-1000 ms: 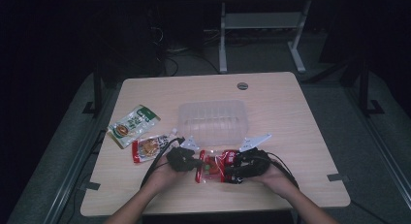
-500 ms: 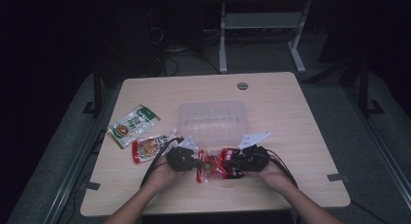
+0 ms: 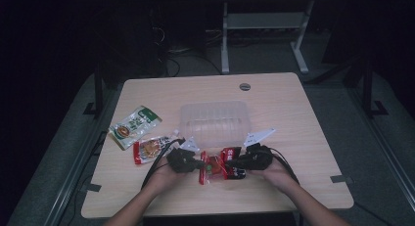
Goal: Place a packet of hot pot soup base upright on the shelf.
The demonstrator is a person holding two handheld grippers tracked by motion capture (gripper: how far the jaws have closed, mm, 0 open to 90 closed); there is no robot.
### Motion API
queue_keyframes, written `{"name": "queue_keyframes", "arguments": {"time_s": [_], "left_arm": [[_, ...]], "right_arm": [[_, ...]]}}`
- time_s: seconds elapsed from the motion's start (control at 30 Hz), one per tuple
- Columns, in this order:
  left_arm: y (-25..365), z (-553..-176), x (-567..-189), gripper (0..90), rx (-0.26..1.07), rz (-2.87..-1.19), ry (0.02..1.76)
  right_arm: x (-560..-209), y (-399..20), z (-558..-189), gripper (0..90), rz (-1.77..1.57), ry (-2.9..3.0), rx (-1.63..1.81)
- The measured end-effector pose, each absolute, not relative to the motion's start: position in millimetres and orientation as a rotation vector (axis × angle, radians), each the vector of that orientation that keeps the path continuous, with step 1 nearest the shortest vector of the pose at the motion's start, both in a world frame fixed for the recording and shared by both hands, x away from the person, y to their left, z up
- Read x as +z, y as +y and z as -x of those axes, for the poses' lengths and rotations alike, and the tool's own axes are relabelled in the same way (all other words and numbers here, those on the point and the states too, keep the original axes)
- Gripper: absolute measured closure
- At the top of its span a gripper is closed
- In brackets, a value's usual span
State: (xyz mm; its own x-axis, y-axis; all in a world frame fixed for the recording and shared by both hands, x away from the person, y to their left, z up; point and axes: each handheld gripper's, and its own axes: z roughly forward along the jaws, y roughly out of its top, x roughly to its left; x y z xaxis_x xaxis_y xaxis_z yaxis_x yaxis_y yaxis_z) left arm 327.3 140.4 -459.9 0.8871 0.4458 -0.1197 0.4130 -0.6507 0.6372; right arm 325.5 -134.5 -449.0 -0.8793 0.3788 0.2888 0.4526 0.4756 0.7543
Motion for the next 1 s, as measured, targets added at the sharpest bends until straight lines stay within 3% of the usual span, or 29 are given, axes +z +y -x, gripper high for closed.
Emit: {"name": "queue_keyframes", "arguments": {"time_s": [0.37, 0.67, 0.73, 1.0], "left_arm": [[149.5, -322.3, -446.7, 86.2, 0.046, -2.304, 0.601], [162.7, -309.6, -438.8, 61.1, 0.03, -2.306, 0.636], [166.1, -306.3, -437.6, 51.0, 0.018, -2.301, 0.65], [183.1, -294.0, -435.9, 36.8, 0.043, -2.265, 0.694]], "right_arm": [[-431.4, -141.1, -319.2, 90.0, 0.626, -2.62, -1.459], [-419.6, -146.5, -318.1, 90.0, 0.579, -2.595, -1.509], [-415.6, -147.1, -317.3, 90.0, 0.568, -2.596, -1.524], [-406.0, -148.3, -317.6, 90.0, 0.537, -2.589, -1.56]]}}
